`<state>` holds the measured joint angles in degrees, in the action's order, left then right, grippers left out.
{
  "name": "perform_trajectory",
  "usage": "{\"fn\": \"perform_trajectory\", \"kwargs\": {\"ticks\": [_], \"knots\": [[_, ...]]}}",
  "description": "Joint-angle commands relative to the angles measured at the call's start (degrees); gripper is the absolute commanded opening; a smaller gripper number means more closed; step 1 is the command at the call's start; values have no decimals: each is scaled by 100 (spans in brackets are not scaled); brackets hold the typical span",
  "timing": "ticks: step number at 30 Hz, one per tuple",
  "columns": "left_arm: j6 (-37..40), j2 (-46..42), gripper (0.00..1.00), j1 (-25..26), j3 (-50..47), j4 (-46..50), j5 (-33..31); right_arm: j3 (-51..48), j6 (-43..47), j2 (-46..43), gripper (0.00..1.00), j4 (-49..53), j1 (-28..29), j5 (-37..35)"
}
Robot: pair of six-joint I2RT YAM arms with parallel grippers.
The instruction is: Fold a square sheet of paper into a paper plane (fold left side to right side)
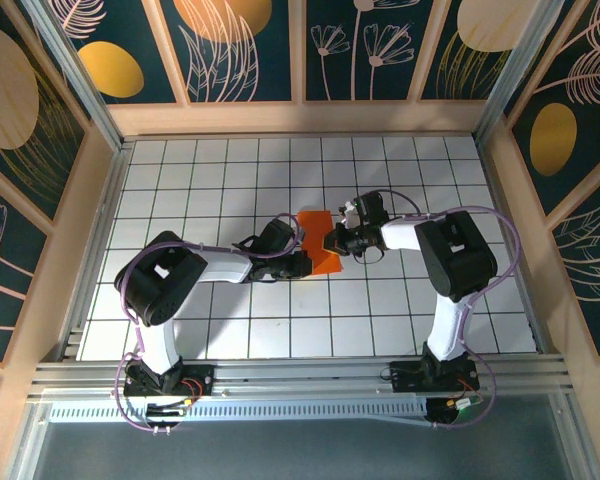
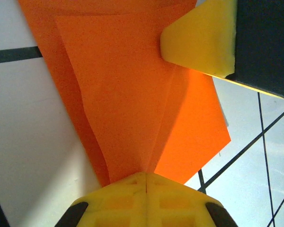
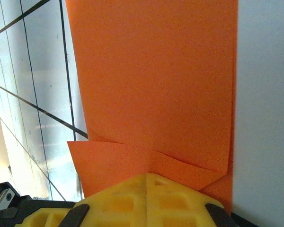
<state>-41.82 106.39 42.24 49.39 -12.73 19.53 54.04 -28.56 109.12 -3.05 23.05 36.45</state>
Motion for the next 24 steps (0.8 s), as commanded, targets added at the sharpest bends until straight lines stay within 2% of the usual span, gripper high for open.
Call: {"fn": "perform_trajectory", "kwargs": {"ticks": [1, 11, 24], "knots": [[-157, -145, 5, 21, 164, 245, 207, 69, 214, 177, 0, 454, 7, -322], [-197, 190, 5, -15, 754, 295, 485, 24, 262, 180, 0, 513, 15, -357], [-16, 626, 5, -33, 1143, 614, 312, 1, 271, 165, 0, 516, 19, -358]]}}
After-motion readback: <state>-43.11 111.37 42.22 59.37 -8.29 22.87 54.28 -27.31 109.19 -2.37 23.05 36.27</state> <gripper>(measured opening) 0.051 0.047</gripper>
